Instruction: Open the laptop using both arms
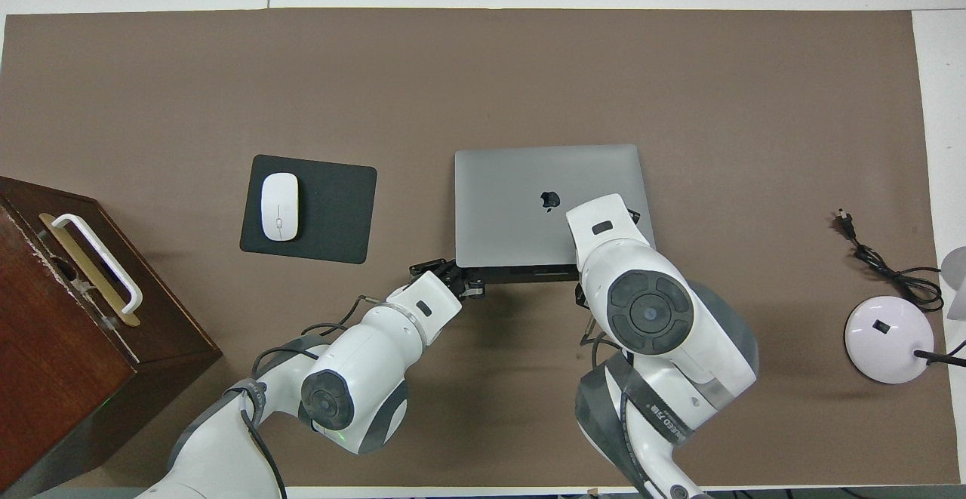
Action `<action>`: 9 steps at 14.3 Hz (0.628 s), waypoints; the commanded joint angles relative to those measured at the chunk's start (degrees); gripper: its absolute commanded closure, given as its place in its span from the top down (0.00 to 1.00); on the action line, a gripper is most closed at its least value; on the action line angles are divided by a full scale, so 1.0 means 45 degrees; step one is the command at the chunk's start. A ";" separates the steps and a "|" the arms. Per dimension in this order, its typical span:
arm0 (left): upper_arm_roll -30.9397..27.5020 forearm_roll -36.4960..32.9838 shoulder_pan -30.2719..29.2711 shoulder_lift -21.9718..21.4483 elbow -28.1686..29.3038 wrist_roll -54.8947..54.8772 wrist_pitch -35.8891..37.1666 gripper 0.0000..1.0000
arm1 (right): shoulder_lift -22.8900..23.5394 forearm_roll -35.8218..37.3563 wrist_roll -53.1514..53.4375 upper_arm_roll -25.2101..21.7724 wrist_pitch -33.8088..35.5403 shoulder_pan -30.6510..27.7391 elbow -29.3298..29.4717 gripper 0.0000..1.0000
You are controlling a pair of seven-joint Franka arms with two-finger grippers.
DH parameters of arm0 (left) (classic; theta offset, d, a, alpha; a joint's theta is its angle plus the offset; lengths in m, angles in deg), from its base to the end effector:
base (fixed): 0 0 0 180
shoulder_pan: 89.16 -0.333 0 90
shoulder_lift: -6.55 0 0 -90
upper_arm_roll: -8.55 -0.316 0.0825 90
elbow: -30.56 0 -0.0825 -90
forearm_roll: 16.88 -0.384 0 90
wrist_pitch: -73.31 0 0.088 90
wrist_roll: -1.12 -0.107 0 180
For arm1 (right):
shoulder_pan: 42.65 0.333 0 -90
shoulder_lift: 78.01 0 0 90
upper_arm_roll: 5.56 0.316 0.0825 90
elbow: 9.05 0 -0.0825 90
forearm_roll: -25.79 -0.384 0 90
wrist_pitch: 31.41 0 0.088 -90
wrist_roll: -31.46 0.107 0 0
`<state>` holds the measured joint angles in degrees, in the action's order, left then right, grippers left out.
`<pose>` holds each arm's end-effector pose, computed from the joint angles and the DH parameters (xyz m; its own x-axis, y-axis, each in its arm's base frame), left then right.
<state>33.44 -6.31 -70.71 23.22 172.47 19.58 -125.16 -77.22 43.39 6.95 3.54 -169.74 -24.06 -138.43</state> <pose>0.3954 -0.3423 0.2696 0.8433 -0.0322 0.5364 -0.2747 -0.8837 0.3789 0.4754 0.2475 0.3700 0.4285 0.9035 0.0104 0.8722 -0.4166 0.2564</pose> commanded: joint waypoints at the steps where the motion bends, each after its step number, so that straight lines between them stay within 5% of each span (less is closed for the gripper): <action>1: -0.0199 0.0053 -0.0056 0.0495 -0.0188 -0.0975 -0.0192 0.00 | 0.0060 0.0386 0.0505 0.0047 -0.0354 -0.0069 -0.0078 0.75; 9: -0.0278 0.0053 -0.0037 0.0515 -0.0168 -0.1679 -0.0173 0.00 | 0.0157 0.0386 0.0486 0.0047 -0.0569 -0.0108 -0.0039 0.75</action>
<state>32.81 -6.33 -70.71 23.23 172.41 14.81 -125.21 -77.04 43.39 6.98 3.53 -170.63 -24.06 -138.43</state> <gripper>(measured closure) 0.991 0.220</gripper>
